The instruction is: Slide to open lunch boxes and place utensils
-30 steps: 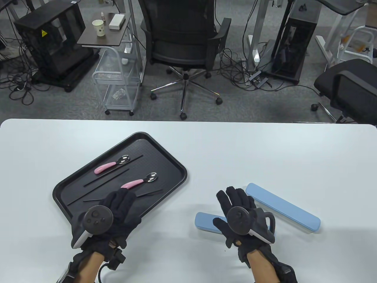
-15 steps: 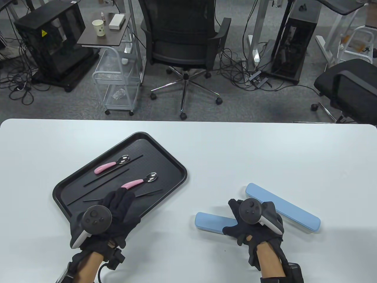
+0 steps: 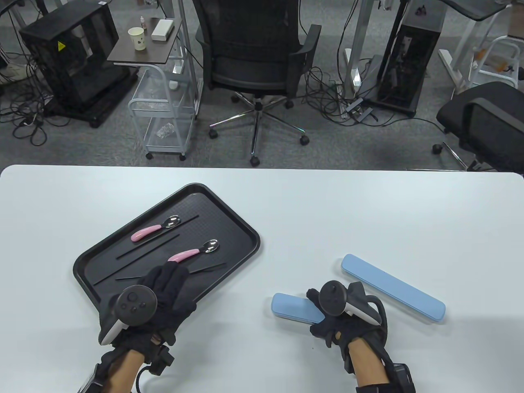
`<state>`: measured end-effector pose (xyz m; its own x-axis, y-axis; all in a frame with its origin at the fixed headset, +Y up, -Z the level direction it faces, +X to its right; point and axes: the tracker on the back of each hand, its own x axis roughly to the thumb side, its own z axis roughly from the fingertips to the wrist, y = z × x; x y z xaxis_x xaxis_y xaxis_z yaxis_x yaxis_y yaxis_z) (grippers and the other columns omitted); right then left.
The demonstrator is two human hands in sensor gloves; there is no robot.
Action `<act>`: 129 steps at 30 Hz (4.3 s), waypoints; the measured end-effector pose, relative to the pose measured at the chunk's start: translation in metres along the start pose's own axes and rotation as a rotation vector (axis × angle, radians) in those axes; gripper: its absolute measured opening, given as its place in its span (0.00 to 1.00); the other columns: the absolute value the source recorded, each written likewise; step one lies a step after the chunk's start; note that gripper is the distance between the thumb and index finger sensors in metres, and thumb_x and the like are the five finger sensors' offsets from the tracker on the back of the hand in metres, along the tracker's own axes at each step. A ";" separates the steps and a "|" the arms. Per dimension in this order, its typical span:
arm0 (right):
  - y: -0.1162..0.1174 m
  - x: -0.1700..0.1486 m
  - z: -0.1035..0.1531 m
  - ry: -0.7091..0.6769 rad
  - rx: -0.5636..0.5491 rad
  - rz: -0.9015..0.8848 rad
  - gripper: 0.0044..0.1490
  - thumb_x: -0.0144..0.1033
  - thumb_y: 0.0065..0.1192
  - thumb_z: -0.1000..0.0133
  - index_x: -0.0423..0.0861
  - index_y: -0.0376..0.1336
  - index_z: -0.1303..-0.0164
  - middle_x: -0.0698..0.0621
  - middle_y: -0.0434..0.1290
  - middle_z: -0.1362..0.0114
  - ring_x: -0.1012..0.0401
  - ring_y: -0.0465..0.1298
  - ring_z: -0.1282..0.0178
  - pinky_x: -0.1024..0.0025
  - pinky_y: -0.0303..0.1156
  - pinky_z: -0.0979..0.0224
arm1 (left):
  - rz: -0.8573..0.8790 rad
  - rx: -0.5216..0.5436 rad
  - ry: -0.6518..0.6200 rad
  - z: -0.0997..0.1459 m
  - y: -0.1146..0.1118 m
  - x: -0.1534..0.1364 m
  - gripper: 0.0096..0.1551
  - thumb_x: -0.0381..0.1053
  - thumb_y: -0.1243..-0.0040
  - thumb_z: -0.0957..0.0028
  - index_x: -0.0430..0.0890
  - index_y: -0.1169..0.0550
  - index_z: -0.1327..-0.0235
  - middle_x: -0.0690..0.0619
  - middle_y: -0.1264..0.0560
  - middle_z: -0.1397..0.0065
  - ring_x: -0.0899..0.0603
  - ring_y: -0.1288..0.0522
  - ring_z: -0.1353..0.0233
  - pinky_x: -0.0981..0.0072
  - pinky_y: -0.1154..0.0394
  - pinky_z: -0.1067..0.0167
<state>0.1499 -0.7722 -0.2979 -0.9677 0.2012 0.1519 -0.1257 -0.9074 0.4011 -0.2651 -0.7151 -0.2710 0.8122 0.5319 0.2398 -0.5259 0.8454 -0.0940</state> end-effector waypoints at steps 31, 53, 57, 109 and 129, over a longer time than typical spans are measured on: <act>-0.027 0.108 0.058 -0.387 -0.320 0.125 0.50 0.57 0.71 0.50 0.65 0.48 0.21 0.47 0.54 0.20 0.47 0.61 0.24 0.40 0.54 0.20 | -0.182 -0.111 -0.353 0.009 -0.045 0.074 0.58 0.69 0.32 0.60 0.54 0.47 0.22 0.51 0.46 0.17 0.33 0.52 0.18 0.34 0.59 0.29; -0.030 0.095 0.055 -0.371 -0.324 0.089 0.50 0.56 0.73 0.52 0.62 0.50 0.22 0.47 0.55 0.21 0.47 0.62 0.25 0.39 0.58 0.21 | -0.157 -0.094 -0.355 0.006 -0.037 0.067 0.53 0.61 0.25 0.64 0.47 0.36 0.27 0.47 0.28 0.31 0.35 0.34 0.27 0.33 0.49 0.30; -0.033 0.077 0.049 -0.322 -0.332 0.086 0.50 0.54 0.74 0.52 0.63 0.50 0.22 0.47 0.55 0.20 0.46 0.61 0.23 0.38 0.54 0.20 | -0.143 -0.087 -0.308 0.003 -0.029 0.055 0.49 0.59 0.24 0.64 0.49 0.33 0.29 0.47 0.29 0.30 0.35 0.35 0.27 0.33 0.50 0.30; -0.046 0.041 0.050 -0.217 -0.356 0.033 0.50 0.51 0.73 0.50 0.59 0.49 0.21 0.48 0.57 0.19 0.45 0.62 0.21 0.35 0.49 0.20 | -0.453 -0.157 0.552 -0.063 0.003 -0.077 0.39 0.54 0.32 0.53 0.56 0.32 0.27 0.54 0.38 0.19 0.35 0.44 0.21 0.37 0.59 0.27; -0.047 0.038 0.050 -0.207 -0.345 0.030 0.50 0.51 0.73 0.50 0.59 0.49 0.21 0.48 0.57 0.19 0.46 0.62 0.21 0.35 0.49 0.20 | -0.604 -0.231 0.591 -0.071 -0.017 -0.088 0.26 0.50 0.34 0.54 0.50 0.24 0.41 0.49 0.27 0.34 0.37 0.35 0.28 0.36 0.54 0.28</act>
<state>0.1301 -0.7037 -0.2656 -0.9120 0.2112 0.3516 -0.1984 -0.9774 0.0725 -0.3093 -0.7728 -0.3591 0.9670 -0.1254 -0.2220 0.0488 0.9456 -0.3216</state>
